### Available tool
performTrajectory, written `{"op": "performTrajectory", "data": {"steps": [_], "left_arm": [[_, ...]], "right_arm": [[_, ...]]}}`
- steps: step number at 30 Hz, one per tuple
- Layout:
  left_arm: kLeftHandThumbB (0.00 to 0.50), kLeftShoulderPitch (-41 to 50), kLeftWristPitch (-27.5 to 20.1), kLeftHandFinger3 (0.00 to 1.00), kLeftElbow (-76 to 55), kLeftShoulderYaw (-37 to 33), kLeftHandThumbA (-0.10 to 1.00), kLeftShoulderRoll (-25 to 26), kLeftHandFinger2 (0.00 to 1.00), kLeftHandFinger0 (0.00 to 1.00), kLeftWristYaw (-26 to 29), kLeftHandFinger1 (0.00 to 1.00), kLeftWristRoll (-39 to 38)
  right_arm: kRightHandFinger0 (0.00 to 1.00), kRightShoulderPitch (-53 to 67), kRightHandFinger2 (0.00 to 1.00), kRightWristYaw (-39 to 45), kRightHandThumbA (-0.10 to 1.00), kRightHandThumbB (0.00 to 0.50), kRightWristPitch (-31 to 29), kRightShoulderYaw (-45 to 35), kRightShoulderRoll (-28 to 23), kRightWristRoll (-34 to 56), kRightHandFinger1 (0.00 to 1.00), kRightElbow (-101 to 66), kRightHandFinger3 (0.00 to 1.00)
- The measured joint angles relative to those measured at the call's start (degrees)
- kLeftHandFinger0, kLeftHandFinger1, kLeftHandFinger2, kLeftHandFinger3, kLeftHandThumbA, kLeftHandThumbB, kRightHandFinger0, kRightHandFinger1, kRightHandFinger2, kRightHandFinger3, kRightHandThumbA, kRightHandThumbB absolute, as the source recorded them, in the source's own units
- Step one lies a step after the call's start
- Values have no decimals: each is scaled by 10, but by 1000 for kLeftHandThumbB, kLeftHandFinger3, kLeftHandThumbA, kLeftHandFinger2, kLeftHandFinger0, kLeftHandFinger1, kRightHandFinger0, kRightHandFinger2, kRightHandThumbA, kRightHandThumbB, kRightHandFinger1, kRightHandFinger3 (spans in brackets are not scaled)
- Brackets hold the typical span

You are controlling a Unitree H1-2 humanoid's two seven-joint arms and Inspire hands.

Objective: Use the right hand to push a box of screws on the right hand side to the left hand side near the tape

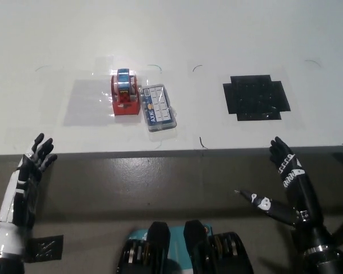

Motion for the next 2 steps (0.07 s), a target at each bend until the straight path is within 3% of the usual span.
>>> {"op": "performTrajectory", "data": {"steps": [2], "left_arm": [[46,0,-1,1000,4,-1,1000,0,1000,1000,0,1000,3]], "right_arm": [[1000,0,1000,2,966,168,2,-6,1,6,1000,0,1000]]}}
